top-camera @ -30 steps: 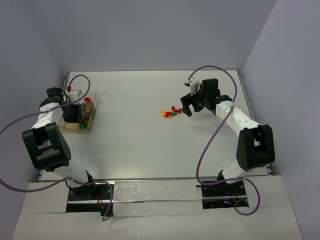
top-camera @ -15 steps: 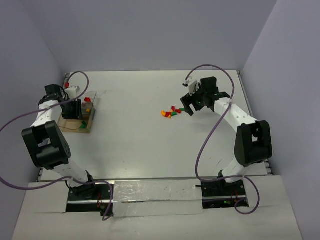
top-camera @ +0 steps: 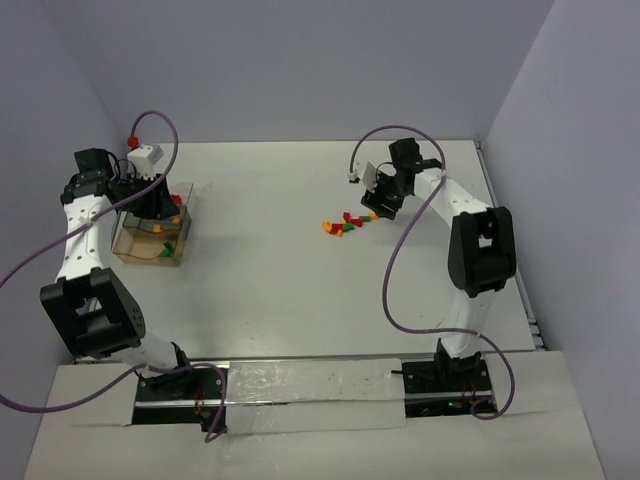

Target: Sort the legos into containers by color

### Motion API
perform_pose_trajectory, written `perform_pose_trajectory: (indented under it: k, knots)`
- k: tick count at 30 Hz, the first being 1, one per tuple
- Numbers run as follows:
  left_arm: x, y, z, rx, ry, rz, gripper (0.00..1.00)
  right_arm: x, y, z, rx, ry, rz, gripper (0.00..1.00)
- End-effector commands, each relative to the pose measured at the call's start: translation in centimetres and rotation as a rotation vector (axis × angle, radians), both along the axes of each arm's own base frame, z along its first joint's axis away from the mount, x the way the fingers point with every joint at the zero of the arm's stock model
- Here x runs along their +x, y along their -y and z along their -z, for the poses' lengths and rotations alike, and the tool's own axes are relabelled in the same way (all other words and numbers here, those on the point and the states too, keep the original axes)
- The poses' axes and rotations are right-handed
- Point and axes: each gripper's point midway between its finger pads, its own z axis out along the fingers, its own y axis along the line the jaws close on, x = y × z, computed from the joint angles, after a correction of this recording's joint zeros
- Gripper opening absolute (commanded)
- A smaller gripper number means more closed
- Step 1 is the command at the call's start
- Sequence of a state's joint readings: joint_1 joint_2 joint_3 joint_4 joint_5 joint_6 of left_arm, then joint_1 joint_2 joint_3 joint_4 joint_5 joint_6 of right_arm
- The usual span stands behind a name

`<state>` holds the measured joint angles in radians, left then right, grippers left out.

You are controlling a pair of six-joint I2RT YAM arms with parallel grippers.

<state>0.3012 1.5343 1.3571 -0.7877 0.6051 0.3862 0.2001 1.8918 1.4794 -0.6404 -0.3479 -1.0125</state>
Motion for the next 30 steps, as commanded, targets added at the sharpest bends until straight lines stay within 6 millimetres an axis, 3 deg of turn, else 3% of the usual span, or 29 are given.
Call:
perform_pose_trajectory:
  k: [1,9,24,30]
  knots:
    - [-0.9,2.7,-2.0,-0.075,0.036,0.079,0.49,1.2,0.5,0.7,-0.018,-0.036,-0.103,0.61]
    - [-1.4,3.2,-1.4,-0.074,0.017,0.088,0.49,3.1,-0.7,2.1,0.007,-0.075,-0.183,0.55]
    - [-1.0,2.6,-0.8,-0.050,0.002,0.070,0.50,2.5,-1.5,4.9,-0.037,-0.176,-0.275,0.52]
    - [-1.1,2.4,-0.2,-0.049,-0.011,0.063,0.49,2.3,-1.7,6.1,-0.098,-0.177,-0.303,0.46]
